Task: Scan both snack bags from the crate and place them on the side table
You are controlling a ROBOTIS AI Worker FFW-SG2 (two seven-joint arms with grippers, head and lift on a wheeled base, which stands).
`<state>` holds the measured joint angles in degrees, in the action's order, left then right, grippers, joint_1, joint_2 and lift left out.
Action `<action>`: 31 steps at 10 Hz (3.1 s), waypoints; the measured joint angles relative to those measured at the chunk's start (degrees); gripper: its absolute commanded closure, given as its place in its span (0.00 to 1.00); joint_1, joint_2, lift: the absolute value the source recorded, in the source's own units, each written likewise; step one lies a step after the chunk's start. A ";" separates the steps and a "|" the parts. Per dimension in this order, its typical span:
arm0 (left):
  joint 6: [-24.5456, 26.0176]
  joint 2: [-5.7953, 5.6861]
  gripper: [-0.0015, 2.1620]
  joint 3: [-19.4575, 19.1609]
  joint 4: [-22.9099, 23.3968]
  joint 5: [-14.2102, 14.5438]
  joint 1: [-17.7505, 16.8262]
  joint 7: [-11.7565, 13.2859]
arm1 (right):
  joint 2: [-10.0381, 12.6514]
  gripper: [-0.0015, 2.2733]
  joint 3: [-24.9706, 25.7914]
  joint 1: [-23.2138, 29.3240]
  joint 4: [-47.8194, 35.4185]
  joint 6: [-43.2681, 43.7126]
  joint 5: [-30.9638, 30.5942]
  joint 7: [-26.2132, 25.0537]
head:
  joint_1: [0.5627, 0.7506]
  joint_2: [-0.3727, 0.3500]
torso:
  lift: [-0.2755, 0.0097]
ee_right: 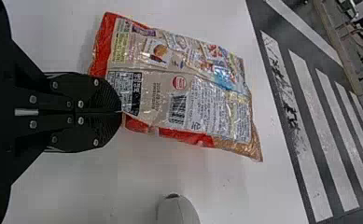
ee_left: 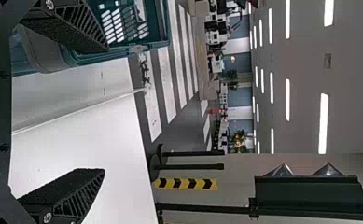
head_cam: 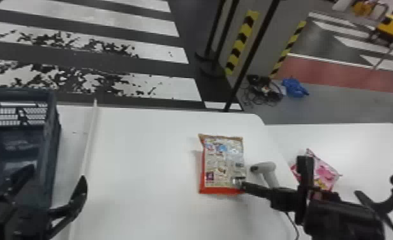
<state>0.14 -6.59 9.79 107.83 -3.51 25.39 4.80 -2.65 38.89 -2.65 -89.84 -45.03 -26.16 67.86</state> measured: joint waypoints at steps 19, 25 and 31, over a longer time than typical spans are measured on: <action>0.00 -0.66 0.04 0.53 0.74 0.09 -0.13 0.12 | -8.03 0.99 23.76 -8.74 11.07 8.19 26.86 -30.28 | 0.70 0.03 | 0.62; 0.11 -1.05 0.04 0.14 3.38 0.95 0.12 0.09 | -10.03 0.98 24.67 -9.09 22.52 19.87 35.37 -40.94 | 0.70 0.03 | 0.62; -0.34 -1.49 0.04 -0.55 5.86 2.99 1.55 0.47 | -12.08 0.02 24.21 -8.78 29.63 30.41 37.77 -43.05 | 0.70 0.03 | 0.62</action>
<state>-0.21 -8.09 9.25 113.69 -0.53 26.94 5.27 -14.72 63.10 -11.43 -60.22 -14.62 11.61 24.81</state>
